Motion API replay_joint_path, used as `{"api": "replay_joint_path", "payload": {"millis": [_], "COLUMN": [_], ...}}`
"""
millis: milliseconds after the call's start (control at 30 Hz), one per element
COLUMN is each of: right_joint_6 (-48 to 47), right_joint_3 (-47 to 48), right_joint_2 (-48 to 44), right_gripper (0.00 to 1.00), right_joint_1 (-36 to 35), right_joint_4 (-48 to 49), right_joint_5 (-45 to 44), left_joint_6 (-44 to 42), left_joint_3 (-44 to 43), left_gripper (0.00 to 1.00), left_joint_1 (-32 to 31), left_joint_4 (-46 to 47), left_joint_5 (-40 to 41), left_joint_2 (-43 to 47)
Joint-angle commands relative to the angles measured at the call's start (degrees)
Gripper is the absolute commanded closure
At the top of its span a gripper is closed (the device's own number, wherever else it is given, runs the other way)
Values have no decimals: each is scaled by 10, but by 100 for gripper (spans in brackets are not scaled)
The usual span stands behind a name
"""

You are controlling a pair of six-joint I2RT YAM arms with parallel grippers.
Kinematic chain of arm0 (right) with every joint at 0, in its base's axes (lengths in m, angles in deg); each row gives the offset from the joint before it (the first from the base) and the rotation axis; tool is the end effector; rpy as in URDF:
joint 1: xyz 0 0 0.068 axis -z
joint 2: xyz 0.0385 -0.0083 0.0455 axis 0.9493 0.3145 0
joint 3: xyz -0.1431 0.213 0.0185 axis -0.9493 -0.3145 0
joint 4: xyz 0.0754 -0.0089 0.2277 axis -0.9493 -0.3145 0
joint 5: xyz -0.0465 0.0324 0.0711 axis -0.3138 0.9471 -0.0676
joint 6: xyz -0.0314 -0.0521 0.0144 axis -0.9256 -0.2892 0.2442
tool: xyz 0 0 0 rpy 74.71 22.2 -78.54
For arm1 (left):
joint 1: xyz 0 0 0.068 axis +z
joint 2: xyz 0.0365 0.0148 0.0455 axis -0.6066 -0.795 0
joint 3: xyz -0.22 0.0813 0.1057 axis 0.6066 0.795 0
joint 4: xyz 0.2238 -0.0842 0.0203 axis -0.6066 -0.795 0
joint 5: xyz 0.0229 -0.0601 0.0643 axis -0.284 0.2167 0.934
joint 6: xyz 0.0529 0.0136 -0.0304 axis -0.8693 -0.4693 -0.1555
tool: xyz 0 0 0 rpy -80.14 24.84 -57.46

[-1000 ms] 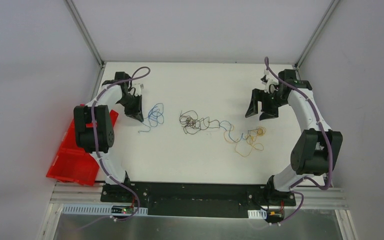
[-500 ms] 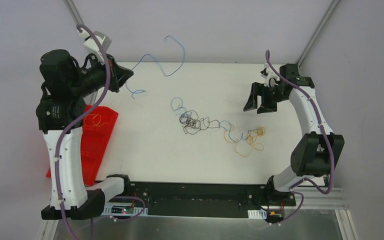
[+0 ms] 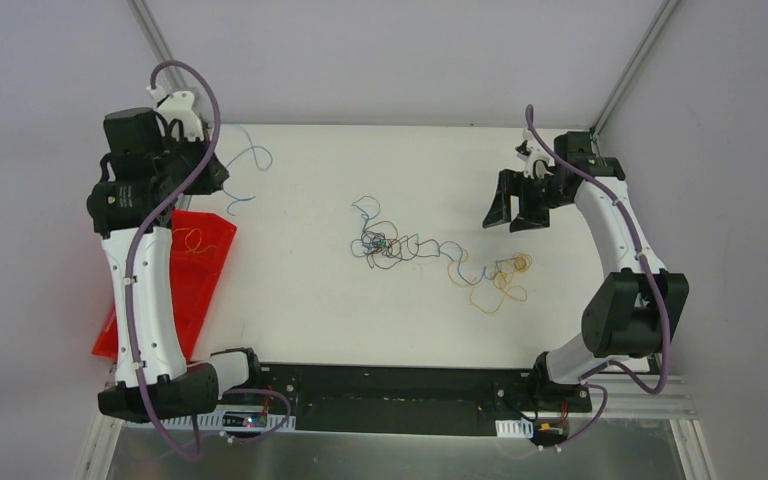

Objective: Untangle the cables

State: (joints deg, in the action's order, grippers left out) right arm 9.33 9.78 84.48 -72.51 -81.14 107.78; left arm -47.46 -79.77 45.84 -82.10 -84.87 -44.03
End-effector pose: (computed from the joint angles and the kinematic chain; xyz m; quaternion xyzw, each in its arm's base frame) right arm 0.2961 0.0295 0.2894 -0.2152 0.9100 0.2302 0.2693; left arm 0.2136 0.0149 0.4447 0.0458 0.8359 -0.1046 0.5368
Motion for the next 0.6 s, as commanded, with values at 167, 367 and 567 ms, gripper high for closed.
{"api": "replay_joint_path", "payload": {"millis": [167,367,567], "right_joint_6": [-8,-2,-2], "right_joint_3": [-13,-18,-29], "right_joint_2": [-25,-25,-28], "right_gripper": [20,20,20], "right_joint_1": [-8,-14,-19], "right_joint_4": [0,4,8], "right_joint_5": [19,30,32], "left_joint_6": [-55,-96,-155], "left_joint_3": [-40,-150,-181], "left_gripper": [100,100,100], "left_joint_1": [113,195,272], "left_joint_4": [-68,-160,-217], "left_joint_5": [103,93,80], "left_joint_2": [22,-43,-59]}}
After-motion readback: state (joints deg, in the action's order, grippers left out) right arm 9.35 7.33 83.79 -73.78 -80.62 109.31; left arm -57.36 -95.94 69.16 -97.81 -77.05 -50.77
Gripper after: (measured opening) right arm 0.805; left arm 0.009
